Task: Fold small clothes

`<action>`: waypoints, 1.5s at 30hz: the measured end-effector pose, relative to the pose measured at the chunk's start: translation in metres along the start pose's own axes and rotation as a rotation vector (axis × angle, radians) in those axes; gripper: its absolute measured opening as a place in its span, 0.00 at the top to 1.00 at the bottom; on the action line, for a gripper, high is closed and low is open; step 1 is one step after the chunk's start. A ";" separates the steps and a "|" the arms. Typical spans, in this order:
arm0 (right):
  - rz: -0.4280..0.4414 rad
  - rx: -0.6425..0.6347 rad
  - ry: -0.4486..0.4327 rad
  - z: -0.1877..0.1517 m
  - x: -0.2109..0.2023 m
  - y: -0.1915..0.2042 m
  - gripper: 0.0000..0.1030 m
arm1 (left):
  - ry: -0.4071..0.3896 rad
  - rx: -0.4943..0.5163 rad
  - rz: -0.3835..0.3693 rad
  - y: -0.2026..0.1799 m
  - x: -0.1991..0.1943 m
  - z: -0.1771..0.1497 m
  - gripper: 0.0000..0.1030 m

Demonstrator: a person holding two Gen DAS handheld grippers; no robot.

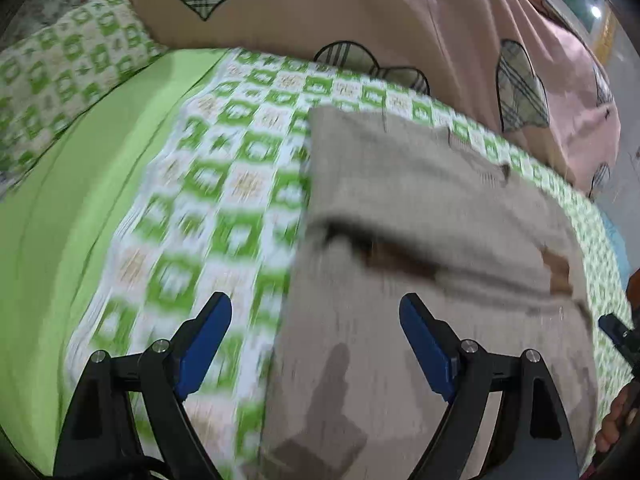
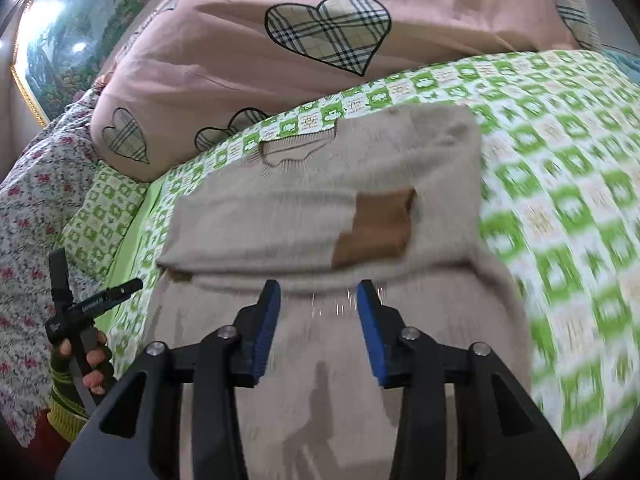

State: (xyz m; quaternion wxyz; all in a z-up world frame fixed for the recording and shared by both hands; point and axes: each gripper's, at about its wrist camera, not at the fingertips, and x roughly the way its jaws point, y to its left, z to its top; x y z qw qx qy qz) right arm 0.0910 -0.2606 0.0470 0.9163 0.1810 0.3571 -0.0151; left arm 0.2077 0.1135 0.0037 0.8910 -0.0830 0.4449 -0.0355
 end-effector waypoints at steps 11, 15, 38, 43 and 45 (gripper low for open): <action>-0.078 -0.053 0.035 -0.086 -0.067 -0.010 0.38 | 0.085 0.013 -0.034 0.020 -0.075 -0.105 0.16; -0.081 -0.025 0.036 -0.106 -0.092 -0.019 0.38 | 0.100 0.027 -0.068 0.027 -0.089 -0.128 0.16; -0.106 0.044 0.112 -0.187 -0.139 -0.045 0.38 | 0.194 0.046 -0.334 0.025 -0.094 -0.195 0.32; -0.046 0.061 0.094 -0.197 -0.138 -0.050 0.38 | 0.161 0.116 -0.301 0.024 -0.092 -0.198 0.67; 0.042 0.077 0.108 -0.199 -0.136 -0.051 0.38 | 0.167 0.103 -0.336 0.031 -0.092 -0.198 0.76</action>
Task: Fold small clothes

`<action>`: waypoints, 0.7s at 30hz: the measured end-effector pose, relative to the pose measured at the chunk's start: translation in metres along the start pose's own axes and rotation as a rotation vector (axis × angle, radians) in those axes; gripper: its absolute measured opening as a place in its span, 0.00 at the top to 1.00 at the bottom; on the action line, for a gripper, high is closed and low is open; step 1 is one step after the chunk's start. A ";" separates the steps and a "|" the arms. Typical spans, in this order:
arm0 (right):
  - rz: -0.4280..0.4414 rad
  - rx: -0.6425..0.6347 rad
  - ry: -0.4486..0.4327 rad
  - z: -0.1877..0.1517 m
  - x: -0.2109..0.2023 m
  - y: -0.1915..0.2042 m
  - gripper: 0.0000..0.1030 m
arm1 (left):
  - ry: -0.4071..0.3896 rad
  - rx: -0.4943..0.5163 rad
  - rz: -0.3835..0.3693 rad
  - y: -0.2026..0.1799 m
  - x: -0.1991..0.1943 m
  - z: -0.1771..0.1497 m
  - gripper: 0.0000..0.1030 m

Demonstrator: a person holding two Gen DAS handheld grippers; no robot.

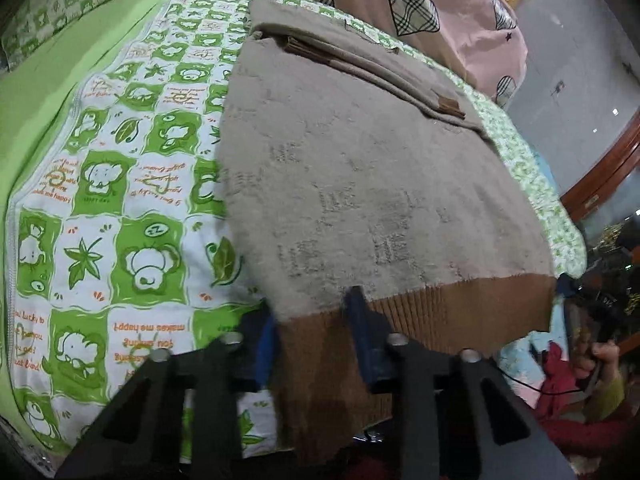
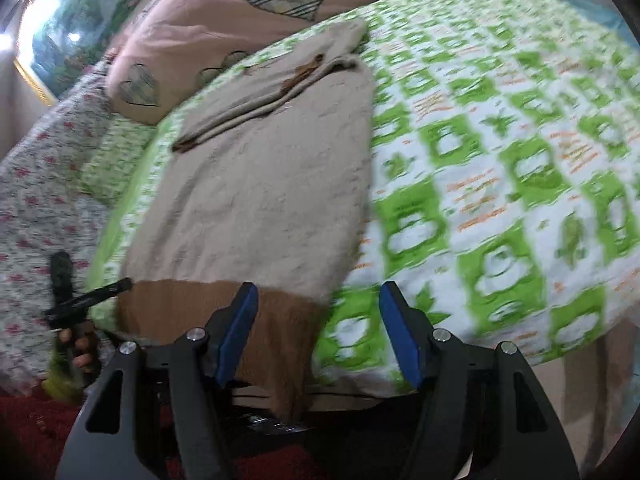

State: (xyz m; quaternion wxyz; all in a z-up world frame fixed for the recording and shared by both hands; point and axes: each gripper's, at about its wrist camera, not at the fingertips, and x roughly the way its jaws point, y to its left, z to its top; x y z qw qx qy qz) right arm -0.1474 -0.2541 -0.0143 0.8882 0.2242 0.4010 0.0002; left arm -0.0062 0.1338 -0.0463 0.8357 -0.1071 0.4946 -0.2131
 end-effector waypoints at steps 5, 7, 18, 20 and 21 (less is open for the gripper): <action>0.111 0.004 0.007 -0.002 0.016 0.006 0.45 | 0.023 0.039 -0.019 -0.001 0.002 0.001 0.79; 0.163 0.028 0.042 -0.002 0.020 0.007 0.64 | 0.049 0.033 -0.036 0.001 0.002 0.000 0.78; 0.264 -0.025 0.096 -0.006 0.031 0.030 0.91 | 0.060 -0.010 -0.153 0.010 0.004 0.000 0.91; 0.294 -0.034 0.071 -0.001 0.027 0.035 0.92 | 0.033 -0.015 -0.156 0.008 0.000 0.001 0.92; 0.317 -0.027 0.050 0.003 0.023 0.037 0.92 | 0.004 -0.024 -0.169 0.007 -0.006 0.004 0.93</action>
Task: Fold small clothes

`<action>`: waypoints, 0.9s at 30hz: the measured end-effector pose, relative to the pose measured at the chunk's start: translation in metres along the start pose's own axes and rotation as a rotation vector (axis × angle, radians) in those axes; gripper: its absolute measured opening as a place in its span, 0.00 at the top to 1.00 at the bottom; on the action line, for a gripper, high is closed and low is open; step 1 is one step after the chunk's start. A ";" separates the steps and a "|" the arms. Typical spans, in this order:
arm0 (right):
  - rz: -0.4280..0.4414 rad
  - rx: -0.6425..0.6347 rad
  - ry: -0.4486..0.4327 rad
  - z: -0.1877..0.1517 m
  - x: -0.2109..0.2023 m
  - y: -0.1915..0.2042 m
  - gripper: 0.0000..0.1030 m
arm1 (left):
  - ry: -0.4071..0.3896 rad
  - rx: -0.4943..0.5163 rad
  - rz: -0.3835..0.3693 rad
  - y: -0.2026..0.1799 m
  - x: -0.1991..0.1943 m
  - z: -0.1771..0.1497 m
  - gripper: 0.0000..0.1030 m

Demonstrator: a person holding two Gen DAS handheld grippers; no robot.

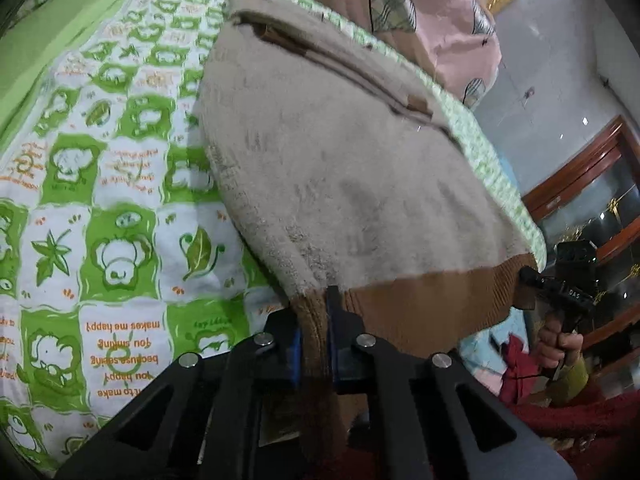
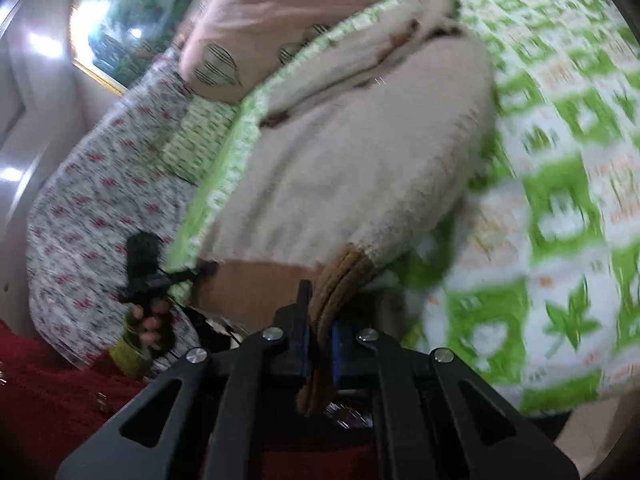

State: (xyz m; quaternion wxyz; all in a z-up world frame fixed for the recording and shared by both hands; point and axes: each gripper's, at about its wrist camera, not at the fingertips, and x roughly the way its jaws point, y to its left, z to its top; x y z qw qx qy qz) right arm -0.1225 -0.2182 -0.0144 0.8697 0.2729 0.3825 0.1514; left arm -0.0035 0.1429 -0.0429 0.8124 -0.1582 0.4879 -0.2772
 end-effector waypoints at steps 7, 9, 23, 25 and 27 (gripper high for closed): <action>0.042 -0.021 -0.159 0.051 -0.022 0.011 0.92 | -0.232 -0.005 -0.056 -0.015 -0.037 0.055 0.94; 0.044 -0.046 -0.194 0.073 -0.024 0.012 0.92 | -0.295 0.007 -0.083 -0.020 -0.043 0.082 0.94; 0.033 -0.135 -0.357 0.267 0.015 -0.013 0.92 | -0.424 0.065 -0.032 -0.023 0.017 0.277 0.94; 0.018 -0.114 -0.363 0.294 0.028 -0.028 0.92 | -0.427 0.052 -0.023 -0.015 0.034 0.306 0.94; -0.029 -0.088 -0.362 0.319 0.045 -0.048 0.92 | -0.415 0.031 0.005 -0.003 0.056 0.331 0.94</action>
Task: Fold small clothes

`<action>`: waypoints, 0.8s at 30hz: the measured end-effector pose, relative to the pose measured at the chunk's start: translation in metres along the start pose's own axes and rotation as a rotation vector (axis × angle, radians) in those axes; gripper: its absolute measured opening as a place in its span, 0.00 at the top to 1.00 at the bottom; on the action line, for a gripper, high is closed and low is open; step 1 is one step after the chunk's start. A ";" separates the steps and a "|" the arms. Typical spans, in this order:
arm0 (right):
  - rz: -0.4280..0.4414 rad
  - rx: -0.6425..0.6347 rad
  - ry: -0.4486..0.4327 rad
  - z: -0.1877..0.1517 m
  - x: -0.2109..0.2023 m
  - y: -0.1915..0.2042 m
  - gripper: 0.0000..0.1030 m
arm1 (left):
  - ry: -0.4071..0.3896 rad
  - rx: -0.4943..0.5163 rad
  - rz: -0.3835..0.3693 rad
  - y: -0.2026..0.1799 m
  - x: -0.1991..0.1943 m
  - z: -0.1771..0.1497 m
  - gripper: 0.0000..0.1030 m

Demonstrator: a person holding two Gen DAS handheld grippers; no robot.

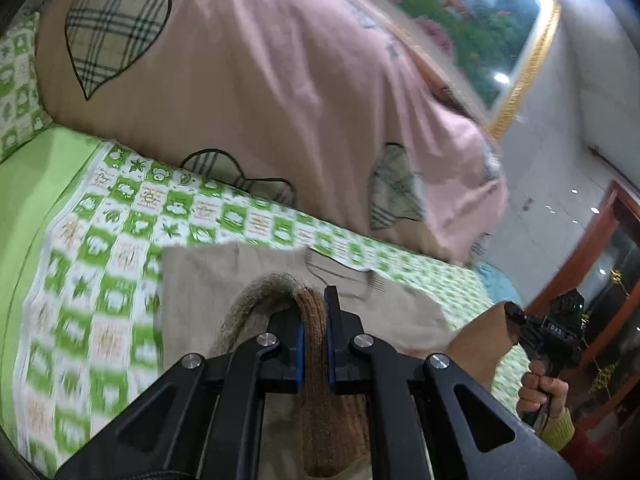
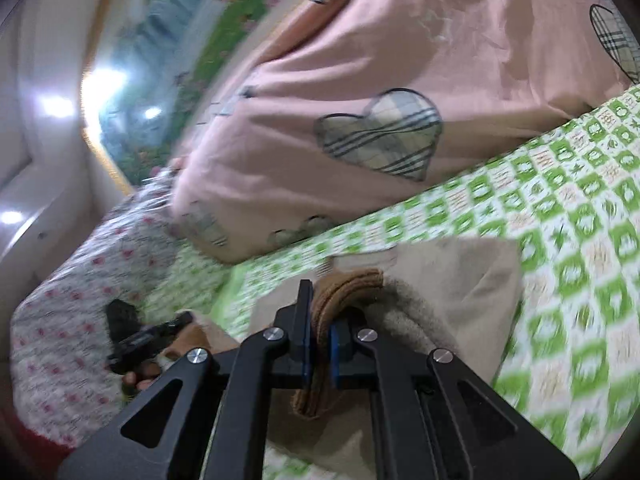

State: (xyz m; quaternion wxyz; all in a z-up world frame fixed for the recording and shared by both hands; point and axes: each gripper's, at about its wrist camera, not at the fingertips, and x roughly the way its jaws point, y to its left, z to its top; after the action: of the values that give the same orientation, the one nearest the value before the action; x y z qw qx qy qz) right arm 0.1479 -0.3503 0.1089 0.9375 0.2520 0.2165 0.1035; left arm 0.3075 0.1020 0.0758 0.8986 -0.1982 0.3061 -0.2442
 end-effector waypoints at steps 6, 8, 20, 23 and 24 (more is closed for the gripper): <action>-0.129 0.087 0.087 0.007 0.056 -0.066 0.92 | 0.086 -0.080 0.083 0.042 0.076 0.004 0.94; -0.158 0.098 0.117 0.002 0.066 -0.077 0.92 | 0.103 -0.092 0.102 0.052 0.091 0.000 0.94; -0.288 0.115 0.116 -0.007 0.033 -0.070 0.88 | 0.213 0.014 0.071 0.020 0.055 -0.039 0.68; -0.246 0.020 0.109 -0.025 0.020 -0.034 0.88 | 0.289 0.086 -0.033 -0.018 0.059 -0.067 0.60; -0.207 -0.042 0.176 -0.036 0.030 -0.018 0.88 | 0.339 0.120 -0.062 -0.032 0.069 -0.078 0.59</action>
State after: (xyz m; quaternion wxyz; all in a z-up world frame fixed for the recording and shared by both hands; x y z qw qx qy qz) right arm 0.1596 -0.3406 0.0605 0.9256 0.1987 0.3204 0.0323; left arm 0.2948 0.0216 0.0034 0.8362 -0.1095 0.4320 -0.3196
